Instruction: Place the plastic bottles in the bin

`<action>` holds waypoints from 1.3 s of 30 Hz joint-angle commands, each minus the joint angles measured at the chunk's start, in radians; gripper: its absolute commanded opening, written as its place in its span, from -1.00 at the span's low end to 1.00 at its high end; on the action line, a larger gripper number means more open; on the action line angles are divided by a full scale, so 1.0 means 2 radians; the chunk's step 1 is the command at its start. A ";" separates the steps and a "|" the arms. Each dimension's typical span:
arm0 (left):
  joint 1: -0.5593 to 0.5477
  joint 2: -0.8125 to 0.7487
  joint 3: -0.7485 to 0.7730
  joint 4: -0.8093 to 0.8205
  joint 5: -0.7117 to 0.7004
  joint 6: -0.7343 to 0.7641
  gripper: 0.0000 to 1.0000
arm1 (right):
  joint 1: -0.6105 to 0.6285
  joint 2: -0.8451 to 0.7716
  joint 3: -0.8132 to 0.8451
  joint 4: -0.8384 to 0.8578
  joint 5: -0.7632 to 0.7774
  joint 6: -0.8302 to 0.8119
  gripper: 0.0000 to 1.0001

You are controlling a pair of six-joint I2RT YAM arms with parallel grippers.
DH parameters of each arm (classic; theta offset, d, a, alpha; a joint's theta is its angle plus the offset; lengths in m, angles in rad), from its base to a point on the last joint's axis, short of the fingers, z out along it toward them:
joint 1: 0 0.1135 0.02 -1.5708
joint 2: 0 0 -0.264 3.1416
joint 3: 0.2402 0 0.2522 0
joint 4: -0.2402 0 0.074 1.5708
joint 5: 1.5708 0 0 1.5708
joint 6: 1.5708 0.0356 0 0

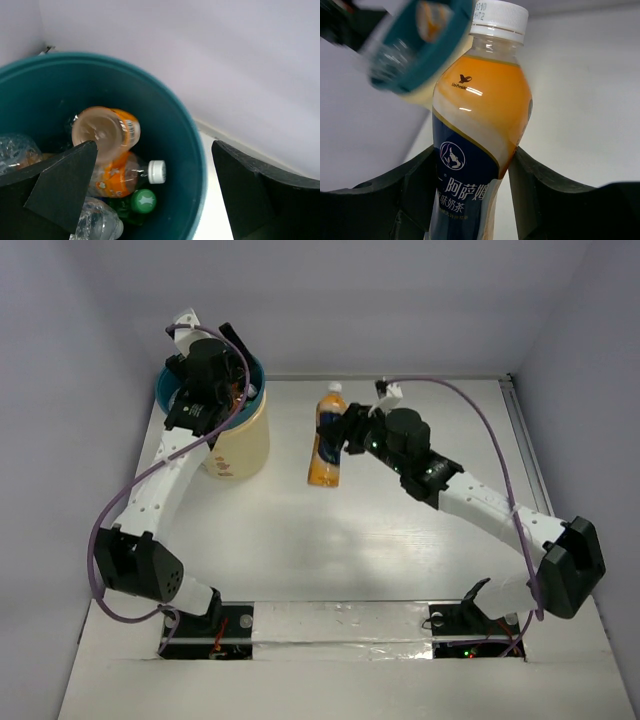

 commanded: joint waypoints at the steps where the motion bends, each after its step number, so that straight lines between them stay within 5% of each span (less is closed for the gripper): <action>1: 0.002 -0.048 0.043 0.009 0.020 0.006 0.98 | 0.001 -0.008 0.106 0.021 0.016 -0.029 0.08; 8: 0.002 -0.174 0.032 -0.016 0.130 -0.010 0.94 | 0.011 0.098 0.298 0.055 0.042 -0.072 0.08; 14: 0.002 -0.365 -0.127 -0.030 0.164 -0.022 0.93 | 0.036 0.258 0.476 0.056 0.072 -0.145 0.07; 18: 0.002 -0.456 -0.195 -0.065 0.141 -0.021 0.94 | 0.064 0.400 0.737 -0.026 0.096 -0.223 0.07; 20: 0.002 -0.490 -0.215 -0.086 0.138 -0.020 0.94 | 0.075 0.446 0.800 -0.031 0.121 -0.258 0.06; 28: 0.002 -0.535 -0.240 -0.110 0.148 -0.022 0.94 | 0.090 0.538 0.818 0.034 0.187 -0.389 0.10; 34: 0.002 -0.533 -0.254 -0.103 0.148 -0.027 0.94 | 0.122 0.586 0.822 0.075 0.222 -0.562 0.74; 39: 0.002 -0.533 -0.254 -0.104 0.146 -0.036 0.94 | 0.129 0.517 0.748 0.079 0.188 -0.497 0.98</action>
